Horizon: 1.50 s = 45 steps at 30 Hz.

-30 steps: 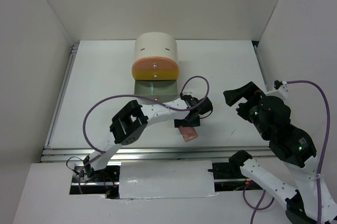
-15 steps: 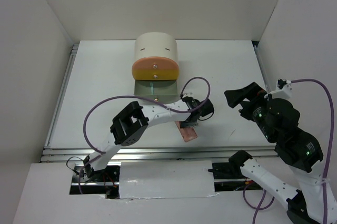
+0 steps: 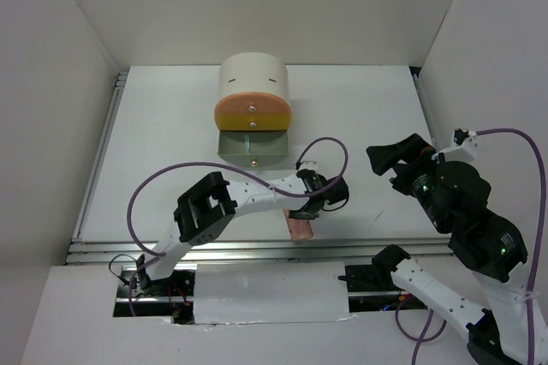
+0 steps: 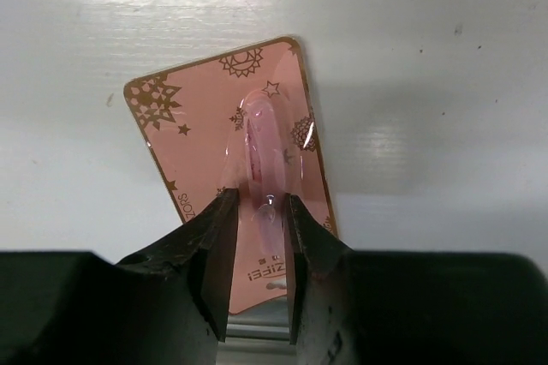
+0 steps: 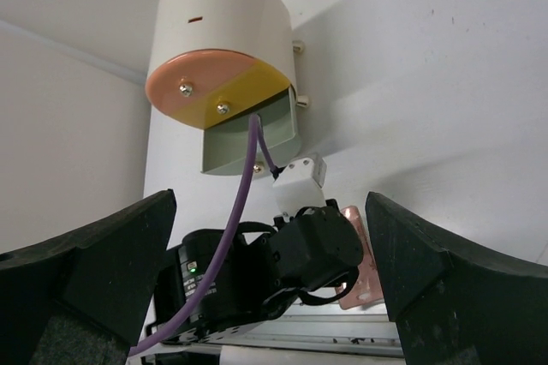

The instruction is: Organize the makeup

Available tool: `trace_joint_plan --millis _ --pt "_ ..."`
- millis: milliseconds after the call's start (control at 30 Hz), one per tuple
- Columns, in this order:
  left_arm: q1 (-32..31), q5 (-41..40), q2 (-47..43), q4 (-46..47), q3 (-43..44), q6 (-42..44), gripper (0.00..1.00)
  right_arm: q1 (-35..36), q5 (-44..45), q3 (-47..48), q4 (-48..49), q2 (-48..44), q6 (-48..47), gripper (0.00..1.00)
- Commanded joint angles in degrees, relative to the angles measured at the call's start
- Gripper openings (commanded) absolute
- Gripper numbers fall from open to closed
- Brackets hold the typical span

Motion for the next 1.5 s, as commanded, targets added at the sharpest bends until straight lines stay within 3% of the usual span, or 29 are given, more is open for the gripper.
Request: trace_joint_plan --millis 0,300,533,767,1000,1133,1467 --pt "-0.6 -2.8 -5.2 -1.4 -0.8 2.2 0.00 0.3 1.8 0.4 2.4 0.2 -0.7 1.00" --pt "-1.3 -4.1 -14.7 1.0 -6.9 3.6 0.00 0.5 2.5 -0.3 4.0 1.4 0.2 1.00" --pt "-0.9 -8.2 -19.9 -2.8 -5.5 4.1 0.00 0.4 2.7 0.1 5.4 2.9 0.2 1.00" --pt "7.0 -7.0 -28.3 -1.5 -6.8 3.2 0.00 0.5 2.2 0.7 6.8 4.6 0.5 1.00" --pt "17.5 -4.3 -35.8 10.1 -13.6 1.5 0.00 0.4 1.9 2.6 7.3 5.7 -0.2 1.00" --pt "23.6 -1.2 -38.9 24.4 -19.0 2.5 0.00 0.3 2.0 3.6 6.8 6.1 -0.6 1.00" --pt "26.6 -8.0 -43.6 50.0 -31.0 0.1 0.00 0.4 2.3 5.5 5.1 4.4 -1.0 1.00"
